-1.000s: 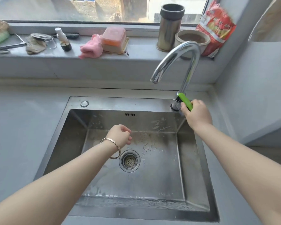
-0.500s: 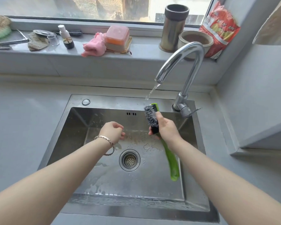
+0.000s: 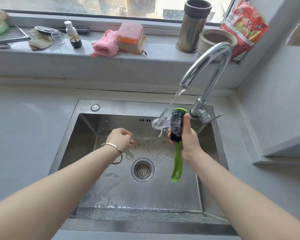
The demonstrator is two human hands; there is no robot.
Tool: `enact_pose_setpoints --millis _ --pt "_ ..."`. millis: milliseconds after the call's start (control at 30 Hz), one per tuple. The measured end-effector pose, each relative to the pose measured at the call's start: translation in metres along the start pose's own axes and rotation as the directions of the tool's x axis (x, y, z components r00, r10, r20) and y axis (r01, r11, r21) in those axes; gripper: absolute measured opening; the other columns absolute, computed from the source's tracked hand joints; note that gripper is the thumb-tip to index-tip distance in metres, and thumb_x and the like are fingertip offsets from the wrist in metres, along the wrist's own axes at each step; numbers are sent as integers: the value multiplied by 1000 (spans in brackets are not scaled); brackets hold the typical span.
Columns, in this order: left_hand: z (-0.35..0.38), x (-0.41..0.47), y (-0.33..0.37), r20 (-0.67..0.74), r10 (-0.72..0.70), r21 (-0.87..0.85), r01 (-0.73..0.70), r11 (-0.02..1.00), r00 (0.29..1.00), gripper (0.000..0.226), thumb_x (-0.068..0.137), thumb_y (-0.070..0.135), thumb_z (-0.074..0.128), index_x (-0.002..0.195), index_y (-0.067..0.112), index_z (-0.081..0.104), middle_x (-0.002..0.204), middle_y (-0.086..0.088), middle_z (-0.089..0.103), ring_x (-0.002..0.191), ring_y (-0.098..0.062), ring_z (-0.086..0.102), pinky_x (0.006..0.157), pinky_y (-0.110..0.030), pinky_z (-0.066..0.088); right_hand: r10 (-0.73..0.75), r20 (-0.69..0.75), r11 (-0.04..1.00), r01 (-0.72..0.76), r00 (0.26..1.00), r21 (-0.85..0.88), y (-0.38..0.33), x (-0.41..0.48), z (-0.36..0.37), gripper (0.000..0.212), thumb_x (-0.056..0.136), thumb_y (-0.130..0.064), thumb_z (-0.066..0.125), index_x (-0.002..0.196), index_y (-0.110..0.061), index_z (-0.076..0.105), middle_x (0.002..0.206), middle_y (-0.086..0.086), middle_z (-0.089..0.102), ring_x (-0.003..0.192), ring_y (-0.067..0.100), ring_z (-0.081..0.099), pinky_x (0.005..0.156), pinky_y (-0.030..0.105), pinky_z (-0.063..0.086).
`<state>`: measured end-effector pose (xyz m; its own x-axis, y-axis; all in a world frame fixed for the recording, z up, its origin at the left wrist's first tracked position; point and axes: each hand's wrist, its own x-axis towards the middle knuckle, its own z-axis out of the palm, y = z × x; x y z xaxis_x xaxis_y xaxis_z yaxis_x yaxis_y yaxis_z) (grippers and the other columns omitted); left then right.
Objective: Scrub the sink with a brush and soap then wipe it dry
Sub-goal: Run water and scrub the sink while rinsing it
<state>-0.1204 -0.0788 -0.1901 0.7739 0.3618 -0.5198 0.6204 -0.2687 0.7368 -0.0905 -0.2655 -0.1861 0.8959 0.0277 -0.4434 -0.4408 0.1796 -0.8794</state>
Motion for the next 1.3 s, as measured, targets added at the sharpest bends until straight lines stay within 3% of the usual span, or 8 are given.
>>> enact_pose_setpoints --millis 167,267,567,767,900,1000,1200,1300 --pt "18 12 2 50 89 139 -96 986 995 24 87 0 38 87 11 59 68 -1 63 64 -19 60 55 -25 50 -214 -310 941 111 926 -320 1 13 -51 47 86 -61 46 59 -23 40 72 -1 50 75 11 47 65 20 32" --pt "27 15 0 75 130 253 -145 957 989 22 85 2 41 84 17 58 71 1 65 74 -24 66 68 -35 55 -240 -385 917 78 891 -391 -1 33 -67 41 85 -62 46 66 -25 46 132 13 51 137 5 27 93 21 27" --pt "22 29 -4 63 168 329 -179 927 984 21 86 3 44 86 18 59 86 -7 69 82 -26 66 75 -35 54 -352 -438 854 93 827 -511 -16 62 -54 42 84 -64 44 76 -24 53 143 12 44 129 22 45 99 33 40" --pt "22 42 -10 69 203 397 -214 893 977 23 89 8 42 101 14 61 95 -5 65 67 -17 58 58 -25 44 -405 -352 735 71 843 -675 -27 56 -45 39 90 -49 50 97 -12 60 149 12 33 137 25 30 110 33 26" --pt "31 64 -23 87 355 504 -349 790 931 33 87 3 43 117 9 56 121 -9 57 107 -26 55 91 -35 45 -206 -219 522 -83 954 -849 1 42 -50 27 90 -35 55 101 -11 59 107 16 61 106 33 53 92 36 39" --pt "39 88 -31 120 645 624 -562 543 755 40 70 -10 58 109 -4 61 120 -21 57 108 -38 56 91 -47 47 73 -184 314 -198 980 -929 19 38 -57 26 89 -23 52 110 -8 57 98 9 63 95 28 58 72 28 41" --pt "61 147 -45 243 849 736 -659 154 470 62 64 -1 65 124 -5 52 135 -25 47 125 -39 45 112 -40 8 -32 -127 -423 -129 991 -897 29 58 -80 50 97 -42 40 144 -32 25 112 8 49 106 30 58 78 32 45" --pt "73 167 -46 300 843 757 -649 74 446 77 64 15 70 133 -4 42 140 -22 42 130 -36 40 114 -38 0 -114 -49 -629 -110 992 -769 31 81 -82 56 81 -39 69 133 -32 49 97 13 55 73 31 65 53 29 43"
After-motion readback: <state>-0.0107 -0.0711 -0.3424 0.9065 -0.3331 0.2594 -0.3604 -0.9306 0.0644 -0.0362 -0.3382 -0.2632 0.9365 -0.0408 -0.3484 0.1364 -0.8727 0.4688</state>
